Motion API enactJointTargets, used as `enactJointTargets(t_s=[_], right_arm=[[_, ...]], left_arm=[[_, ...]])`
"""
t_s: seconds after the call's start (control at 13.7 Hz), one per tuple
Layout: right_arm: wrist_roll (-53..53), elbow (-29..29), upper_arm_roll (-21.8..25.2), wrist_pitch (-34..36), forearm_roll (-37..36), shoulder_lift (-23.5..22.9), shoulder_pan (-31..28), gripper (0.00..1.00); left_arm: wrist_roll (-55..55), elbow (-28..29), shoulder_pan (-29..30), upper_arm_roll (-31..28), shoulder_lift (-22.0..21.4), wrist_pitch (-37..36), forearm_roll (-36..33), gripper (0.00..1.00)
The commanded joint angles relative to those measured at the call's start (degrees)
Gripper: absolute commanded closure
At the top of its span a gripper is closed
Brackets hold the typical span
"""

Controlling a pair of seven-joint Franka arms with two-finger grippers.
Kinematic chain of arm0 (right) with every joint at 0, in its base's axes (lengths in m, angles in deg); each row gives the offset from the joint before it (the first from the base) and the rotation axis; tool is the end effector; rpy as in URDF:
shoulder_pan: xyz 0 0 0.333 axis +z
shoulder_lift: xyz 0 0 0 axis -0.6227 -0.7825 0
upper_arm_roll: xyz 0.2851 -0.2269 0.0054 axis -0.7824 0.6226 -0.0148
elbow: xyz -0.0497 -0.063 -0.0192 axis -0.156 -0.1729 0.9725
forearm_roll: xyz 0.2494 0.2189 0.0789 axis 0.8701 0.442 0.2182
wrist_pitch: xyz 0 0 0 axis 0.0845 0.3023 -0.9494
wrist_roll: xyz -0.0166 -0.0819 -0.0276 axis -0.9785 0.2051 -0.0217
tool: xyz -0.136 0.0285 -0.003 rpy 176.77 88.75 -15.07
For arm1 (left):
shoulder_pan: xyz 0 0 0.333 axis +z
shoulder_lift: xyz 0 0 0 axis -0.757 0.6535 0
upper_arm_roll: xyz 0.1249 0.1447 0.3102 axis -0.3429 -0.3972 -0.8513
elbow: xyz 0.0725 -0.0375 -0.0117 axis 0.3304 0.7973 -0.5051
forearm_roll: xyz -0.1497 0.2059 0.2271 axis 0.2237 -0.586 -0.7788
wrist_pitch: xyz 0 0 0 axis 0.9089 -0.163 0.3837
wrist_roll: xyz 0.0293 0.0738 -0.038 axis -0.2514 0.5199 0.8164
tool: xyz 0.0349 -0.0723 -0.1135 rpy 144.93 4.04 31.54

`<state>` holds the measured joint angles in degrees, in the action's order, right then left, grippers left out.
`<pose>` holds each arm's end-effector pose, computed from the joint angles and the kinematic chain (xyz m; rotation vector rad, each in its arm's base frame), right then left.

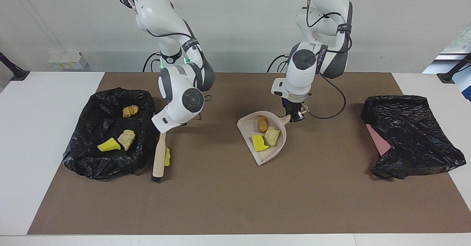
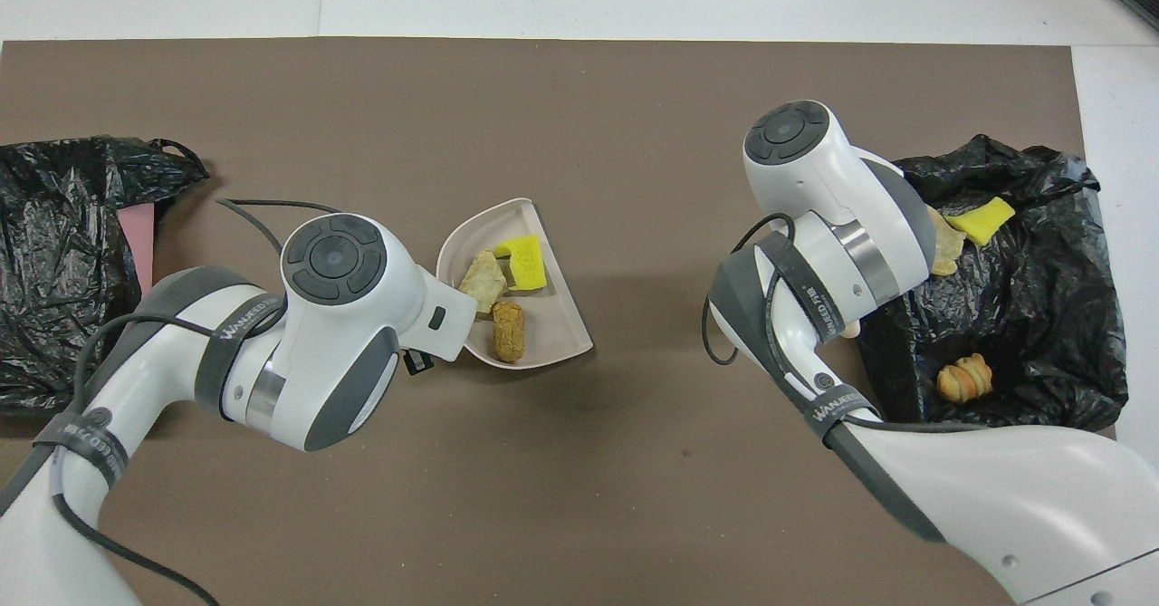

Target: Sweep and dump trash in bin

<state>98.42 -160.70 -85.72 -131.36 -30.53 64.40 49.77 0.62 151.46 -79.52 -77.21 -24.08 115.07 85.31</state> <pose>0.5575 0.1405 0.3816 2.6378 -0.0048 -0.4312 0.4701 -0.2395 0.4215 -2.5341 1.7714 0.1255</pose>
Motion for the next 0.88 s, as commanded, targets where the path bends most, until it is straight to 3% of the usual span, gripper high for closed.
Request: enactJointTargets(t_s=[0.0,0.37,0.8], right_arm=[[-0.73,-0.10,-0.24,-2.20,5.41,0.58,2.97,1.00],[-4.75,-0.18,-0.77,-5.72,13.49,1.64,10.87,1.00],[-8.73,-0.10,-0.85,-3.61,20.70,3.04,15.89,1.00]], left_arm=[[1.36,2.46,-0.62,-0.41,-1.85,1.22,-1.57,1.00],[0.92,3.35,-1.32,-0.32,-1.25,2.98,-1.92,1.00],[-1.53,5.37,-2.20,-0.23,-1.32,9.05,-2.10,1.00]])
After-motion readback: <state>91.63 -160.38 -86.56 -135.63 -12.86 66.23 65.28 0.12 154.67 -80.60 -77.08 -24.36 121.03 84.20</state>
